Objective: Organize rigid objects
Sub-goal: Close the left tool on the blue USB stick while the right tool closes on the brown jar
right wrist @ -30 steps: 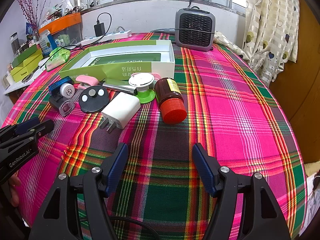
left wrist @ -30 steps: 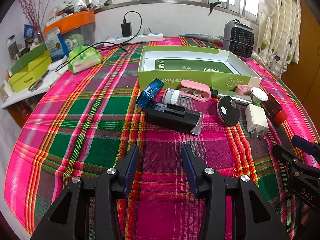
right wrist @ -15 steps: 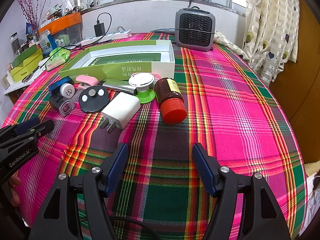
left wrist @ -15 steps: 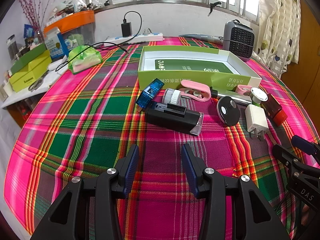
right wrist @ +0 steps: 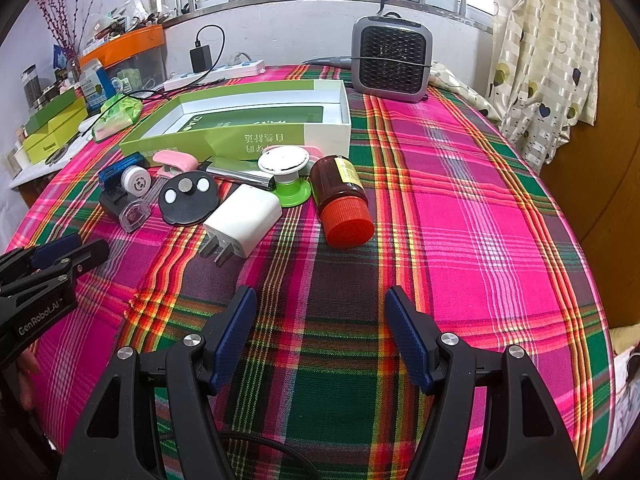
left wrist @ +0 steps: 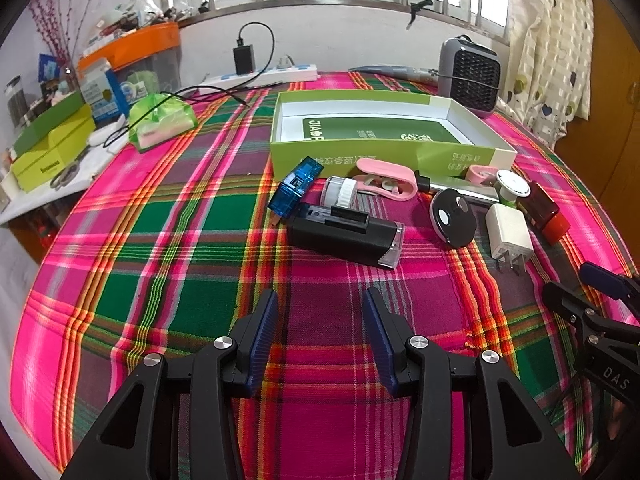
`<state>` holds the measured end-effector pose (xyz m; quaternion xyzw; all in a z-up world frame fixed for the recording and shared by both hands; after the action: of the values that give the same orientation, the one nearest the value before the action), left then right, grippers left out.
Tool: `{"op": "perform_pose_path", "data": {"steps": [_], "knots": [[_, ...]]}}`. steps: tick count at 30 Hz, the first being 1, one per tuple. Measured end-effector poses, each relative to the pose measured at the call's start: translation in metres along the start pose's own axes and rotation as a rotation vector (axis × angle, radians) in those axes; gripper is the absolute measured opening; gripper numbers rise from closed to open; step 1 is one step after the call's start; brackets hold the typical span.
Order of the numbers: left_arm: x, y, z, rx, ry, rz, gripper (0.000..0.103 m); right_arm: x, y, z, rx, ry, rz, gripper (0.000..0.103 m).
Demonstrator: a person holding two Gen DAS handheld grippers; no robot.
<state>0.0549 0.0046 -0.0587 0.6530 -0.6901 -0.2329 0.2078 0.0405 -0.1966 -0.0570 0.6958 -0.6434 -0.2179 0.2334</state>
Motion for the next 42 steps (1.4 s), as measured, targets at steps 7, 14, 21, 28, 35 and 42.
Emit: {"op": "perform_pose_path", "data": {"steps": [7,14,21,28,35,42], "knots": [[-0.003,0.000,-0.004,-0.017,0.010,0.045,0.042,0.007,-0.003,-0.005,-0.004,-0.008,-0.023,0.067],[-0.019,0.007,-0.026,0.029,0.054,0.058,0.042,0.018,0.005,-0.024,0.068,-0.024,-0.026,0.067],[-0.028,-0.002,-0.049,0.039,0.096,0.099,0.042,0.033,-0.002,-0.043,0.079,-0.044,-0.031,0.067],[-0.031,-0.016,-0.065,0.039,0.079,0.101,0.042,0.033,-0.018,-0.052,0.055,-0.038,-0.067,0.067],[-0.026,-0.035,-0.068,0.002,0.042,0.112,0.043,0.031,-0.033,-0.053,0.018,-0.028,-0.096,0.067],[-0.024,-0.053,-0.068,-0.032,0.038,0.109,0.043,0.029,-0.049,-0.054,-0.022,-0.015,-0.104,0.067]]}}
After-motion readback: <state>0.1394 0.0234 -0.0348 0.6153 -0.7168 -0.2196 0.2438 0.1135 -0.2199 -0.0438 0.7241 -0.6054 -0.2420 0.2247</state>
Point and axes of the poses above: each gripper's, at about its wrist camera, not at the fingertips, and y roughly against the way its jaws point, x to its right, z to its underside, the point moved 8 cm from there along -y, roughly the way its jaws point, and after that the axes turned 12 degrees about x, right-handed, at the moved point
